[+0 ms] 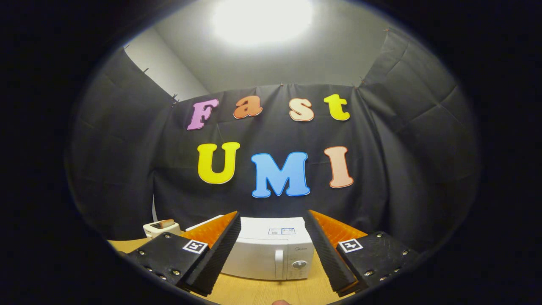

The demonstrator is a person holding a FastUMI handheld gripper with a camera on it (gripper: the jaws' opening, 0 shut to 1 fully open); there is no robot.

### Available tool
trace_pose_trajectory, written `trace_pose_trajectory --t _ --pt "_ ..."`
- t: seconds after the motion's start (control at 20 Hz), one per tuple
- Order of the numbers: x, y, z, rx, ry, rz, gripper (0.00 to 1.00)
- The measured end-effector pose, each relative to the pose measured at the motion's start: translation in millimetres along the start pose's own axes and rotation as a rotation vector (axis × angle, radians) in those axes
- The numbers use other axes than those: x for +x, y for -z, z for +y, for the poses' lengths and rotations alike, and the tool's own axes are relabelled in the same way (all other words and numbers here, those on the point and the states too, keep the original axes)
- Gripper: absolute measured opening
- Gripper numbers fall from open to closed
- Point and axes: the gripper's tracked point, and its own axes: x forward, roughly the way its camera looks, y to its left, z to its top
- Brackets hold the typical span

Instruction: Open the microwave, put the food inside, and close the microwave door.

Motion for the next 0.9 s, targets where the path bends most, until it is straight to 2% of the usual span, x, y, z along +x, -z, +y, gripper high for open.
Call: trace_pose_trajectory --t 0.3,0.9 --pt "-1 -8 -2 -0.006 -0.004 -0.023 0.97" --pt "1 3 -27 0.005 0.046 -0.02 0.97"
